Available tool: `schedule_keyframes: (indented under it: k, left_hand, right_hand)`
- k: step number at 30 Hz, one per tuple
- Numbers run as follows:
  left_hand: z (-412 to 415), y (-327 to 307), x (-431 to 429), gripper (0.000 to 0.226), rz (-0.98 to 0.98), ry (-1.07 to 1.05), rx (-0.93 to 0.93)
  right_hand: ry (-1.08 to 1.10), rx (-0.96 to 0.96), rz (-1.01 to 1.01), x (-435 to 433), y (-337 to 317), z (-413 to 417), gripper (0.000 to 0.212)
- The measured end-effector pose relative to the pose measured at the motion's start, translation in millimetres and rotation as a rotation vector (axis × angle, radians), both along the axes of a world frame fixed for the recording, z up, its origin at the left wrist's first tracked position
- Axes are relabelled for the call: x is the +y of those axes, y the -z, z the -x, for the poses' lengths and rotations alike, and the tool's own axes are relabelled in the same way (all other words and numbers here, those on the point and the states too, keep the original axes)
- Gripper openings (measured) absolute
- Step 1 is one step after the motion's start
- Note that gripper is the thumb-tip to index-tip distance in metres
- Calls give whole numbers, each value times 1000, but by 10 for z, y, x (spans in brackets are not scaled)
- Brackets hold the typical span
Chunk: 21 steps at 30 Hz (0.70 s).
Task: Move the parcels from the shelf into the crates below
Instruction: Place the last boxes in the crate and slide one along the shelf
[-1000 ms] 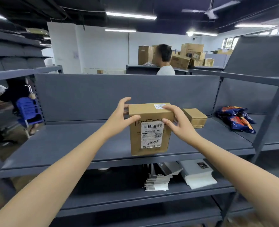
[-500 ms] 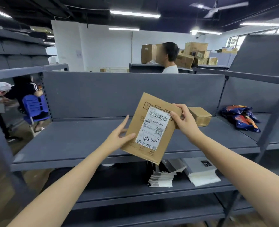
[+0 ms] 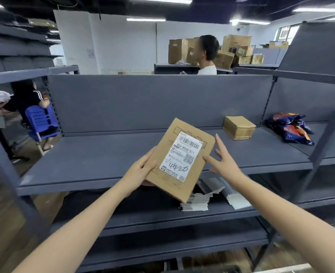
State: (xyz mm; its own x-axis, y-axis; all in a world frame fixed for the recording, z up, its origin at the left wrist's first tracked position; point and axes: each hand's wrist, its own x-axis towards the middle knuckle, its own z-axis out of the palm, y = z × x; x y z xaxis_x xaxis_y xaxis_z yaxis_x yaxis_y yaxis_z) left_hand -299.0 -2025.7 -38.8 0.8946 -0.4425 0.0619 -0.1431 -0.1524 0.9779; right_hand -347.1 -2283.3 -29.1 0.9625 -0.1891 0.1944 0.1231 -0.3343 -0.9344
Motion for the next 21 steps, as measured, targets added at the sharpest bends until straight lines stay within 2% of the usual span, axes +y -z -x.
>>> schedule_keyframes:
  k: [2, 5, 8, 14, 18, 21]
  left_hand:
    - [48, 108, -106, 46, 27, -33, -3]
    - [129, 268, -245, 48, 64, -57, 24]
    - [257, 393, -329, 50, 93, -63, 64]
    - [511, 591, -450, 47, 148, -131, 93]
    - [628, 673, -526, 51, 74, -147, 38]
    - [700, 741, -551, 56, -73, -107, -3]
  right_hand:
    - [-51, -22, -182, 174, 123, 130, 80]
    - [-54, -29, -129, 373, 323, 262, 73]
    - [7, -29, -221, 396, 482, 333, 77]
    - [-15, 10, -235, 338, 701, 494, 67]
    - [-7, 29, -201, 273, 794, 587, 60]
    - [-12, 35, -151, 132, 873, 719, 53]
